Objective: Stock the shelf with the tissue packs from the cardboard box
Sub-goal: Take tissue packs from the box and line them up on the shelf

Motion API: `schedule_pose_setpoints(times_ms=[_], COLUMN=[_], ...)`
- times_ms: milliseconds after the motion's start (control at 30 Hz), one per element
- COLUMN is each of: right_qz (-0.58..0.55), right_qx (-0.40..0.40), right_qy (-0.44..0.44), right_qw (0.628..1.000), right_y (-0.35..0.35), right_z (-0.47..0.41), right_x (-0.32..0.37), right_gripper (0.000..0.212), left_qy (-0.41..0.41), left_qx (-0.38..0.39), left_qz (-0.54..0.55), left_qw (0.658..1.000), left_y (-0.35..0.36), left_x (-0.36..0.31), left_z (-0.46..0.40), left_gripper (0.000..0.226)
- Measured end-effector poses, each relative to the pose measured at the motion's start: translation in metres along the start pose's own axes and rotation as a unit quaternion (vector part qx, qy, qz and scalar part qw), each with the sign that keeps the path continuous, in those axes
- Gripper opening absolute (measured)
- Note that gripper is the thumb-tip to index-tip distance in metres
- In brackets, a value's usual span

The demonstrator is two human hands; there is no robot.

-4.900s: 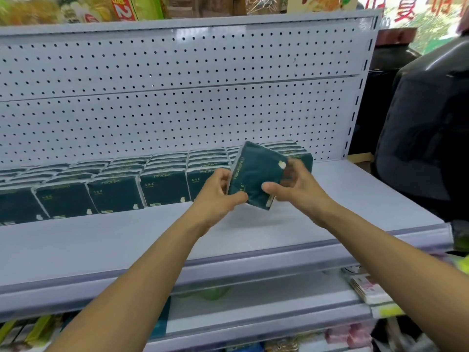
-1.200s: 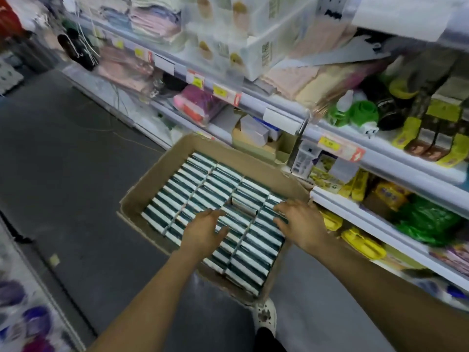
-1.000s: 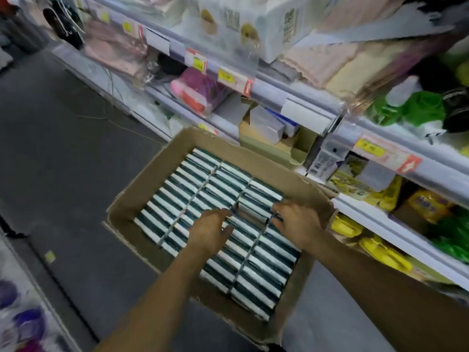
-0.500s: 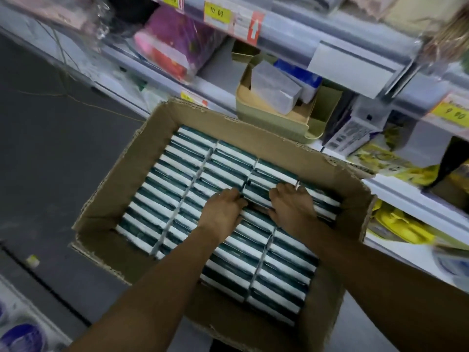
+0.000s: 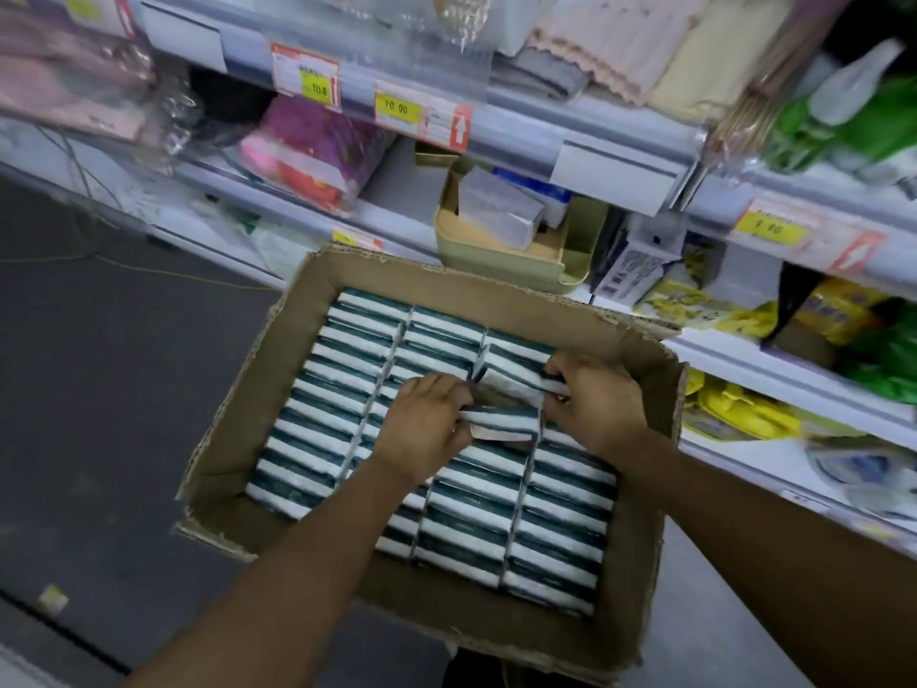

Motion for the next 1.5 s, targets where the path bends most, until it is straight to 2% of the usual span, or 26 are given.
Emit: schedule_pose_setpoints(times_ms=[133,233,333,433,600,667,867,933,1033,1133,1233,1300,1367,1400,1433,1500], right_qz=[-0.063,-0.147,-0.158,-0.092,-0.036,-0.036,-0.045,-0.098,-0.188,-0.330,-0.532,-0.655,-0.743,-0.755,-0.753,-0.734], right_qx=[-0.048,-0.097,-0.159,-0.224,-0.294,-0.318,-0.377,-0.396,-0.424,-0.394,-0.328,-0.286,-0.255,-0.253,-0.258,-0.284], right_qy=[0.043,0.015,-0.034,-0.118,-0.160,-0.167,-0.128,-0.142,-0.160,-0.124,-0.042,-0.047,-0.082,-0.076,-0.052,-0.004], right_qw=[0.996,0.984,0.974,0.963,0.941,0.933,0.916,0.902,0.871,0.849,0.779,0.698,0.613,0.600,0.603,0.617], right_y=[-0.057,-0.103,-0.155,-0.202,-0.263,-0.282,-0.324,-0.337,-0.355,-0.368,-0.368,-0.371,-0.380,-0.384,-0.387,-0.396], right_z=[0.027,0.051,0.082,0.114,0.157,0.171,0.205,0.214,0.223,0.220,0.207,0.199,0.195,0.193,0.192,0.190], right_x=[0.002,0.020,0.045,0.075,0.095,0.099,0.091,0.088,0.085,0.075,0.057,0.051,0.053,0.050,0.045,0.030], right_gripper=[0.024,0.017,0.022,0.035,0.045,0.045,0.042,0.038,0.046,0.066,0.073,0.073,0.050,0.041,0.042,0.059], left_qy=[-0.073,-0.121,-0.147,-0.177,-0.170,-0.140,-0.044,-0.017,0.037,0.096,0.114,0.106,0.106,0.114,0.121,0.134], left_qx=[-0.006,-0.030,-0.060,-0.058,-0.083,-0.091,-0.102,-0.119,-0.133,-0.147,-0.176,-0.191,-0.203,-0.212,-0.222,-0.235], left_qz=[0.102,0.198,0.361,0.497,0.614,0.637,0.626,0.598,0.530,0.459,0.437,0.426,0.413,0.400,0.385,0.367], left_qw=[0.992,0.972,0.919,0.847,0.767,0.752,0.772,0.793,0.837,0.871,0.875,0.878,0.881,0.884,0.887,0.890], left_y=[-0.056,-0.095,-0.132,-0.166,-0.230,-0.252,-0.307,-0.325,-0.353,-0.376,-0.388,-0.391,-0.395,-0.400,-0.405,-0.415], left_x=[-0.005,-0.008,-0.015,-0.034,-0.072,-0.090,-0.128,-0.136,-0.156,-0.181,-0.196,-0.203,-0.212,-0.219,-0.226,-0.238], left_z=[0.020,0.039,0.048,0.052,0.061,0.062,0.061,0.061,0.062,0.062,0.058,0.049,0.040,0.037,0.035,0.027], left_gripper=[0.021,0.029,0.026,0.033,0.026,0.019,0.017,0.029,0.052,0.047,0.037,0.031,0.029,0.030,0.031,0.029])
Point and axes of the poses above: each hand's wrist, its own z-axis away from the middle knuckle, its own y-axis out of the palm, x = y × z, the point moved 9 cm from there along -z, towards the middle knuckle, and after that the axes turned 6 degrees about x, right-handed, at the moved point
